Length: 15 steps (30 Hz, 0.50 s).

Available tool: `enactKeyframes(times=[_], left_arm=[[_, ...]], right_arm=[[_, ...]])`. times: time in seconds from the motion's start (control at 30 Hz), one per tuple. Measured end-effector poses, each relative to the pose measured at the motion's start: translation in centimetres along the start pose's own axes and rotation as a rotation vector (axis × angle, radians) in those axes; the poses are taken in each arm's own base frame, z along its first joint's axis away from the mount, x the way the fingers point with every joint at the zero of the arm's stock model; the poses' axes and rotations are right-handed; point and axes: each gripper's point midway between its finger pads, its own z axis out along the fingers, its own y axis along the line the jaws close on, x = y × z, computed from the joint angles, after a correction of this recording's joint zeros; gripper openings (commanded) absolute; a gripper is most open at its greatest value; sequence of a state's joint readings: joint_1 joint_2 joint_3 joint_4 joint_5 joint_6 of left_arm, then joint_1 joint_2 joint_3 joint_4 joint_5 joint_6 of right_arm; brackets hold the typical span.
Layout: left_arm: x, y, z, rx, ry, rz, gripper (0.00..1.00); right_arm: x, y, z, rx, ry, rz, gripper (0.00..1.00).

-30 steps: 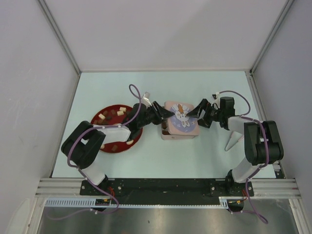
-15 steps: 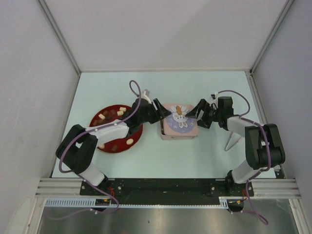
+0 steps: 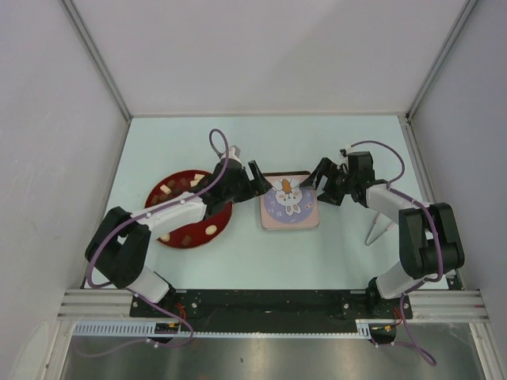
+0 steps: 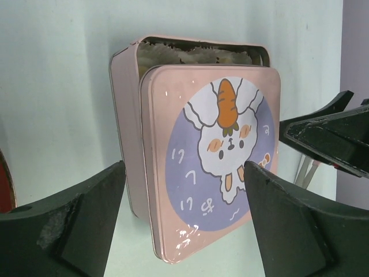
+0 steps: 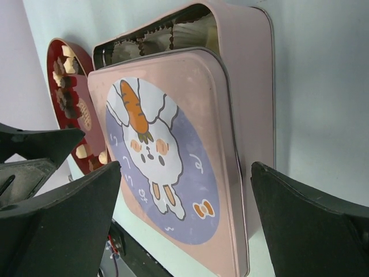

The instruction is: Pack the chocolate

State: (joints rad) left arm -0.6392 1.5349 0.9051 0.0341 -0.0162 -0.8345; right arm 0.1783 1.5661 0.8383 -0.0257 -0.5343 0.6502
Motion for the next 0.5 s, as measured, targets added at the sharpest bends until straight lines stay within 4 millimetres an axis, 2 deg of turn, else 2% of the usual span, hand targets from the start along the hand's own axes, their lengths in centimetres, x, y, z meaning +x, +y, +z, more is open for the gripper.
enactKeyframes(times=[0.07,0.27,0.37,0.5], left_arm=[[0.2,0.0,-0.1,0.003,0.005,-0.002,0.87],[2.6,1.5,-0.3,-0.005,0.077,-0.002,0.87],[2.7,1.7,-0.6,-0.005,0.078,0.013,0.88],[1.7,0.7,-1.6,0.029,0.048,0.049,0.88]], right_arm=[[0.0,0.1,0.1,0.012,0.0,-0.006,1.0],[-0.3,0.1,-0.1,0.049,-0.016,-0.033,1.0],[-0.8,0.1,-1.3,0.075,-0.05,-0.061,1.0],[-1.6,1.4,-3.8,0.092,-0.117,-0.139,1.0]])
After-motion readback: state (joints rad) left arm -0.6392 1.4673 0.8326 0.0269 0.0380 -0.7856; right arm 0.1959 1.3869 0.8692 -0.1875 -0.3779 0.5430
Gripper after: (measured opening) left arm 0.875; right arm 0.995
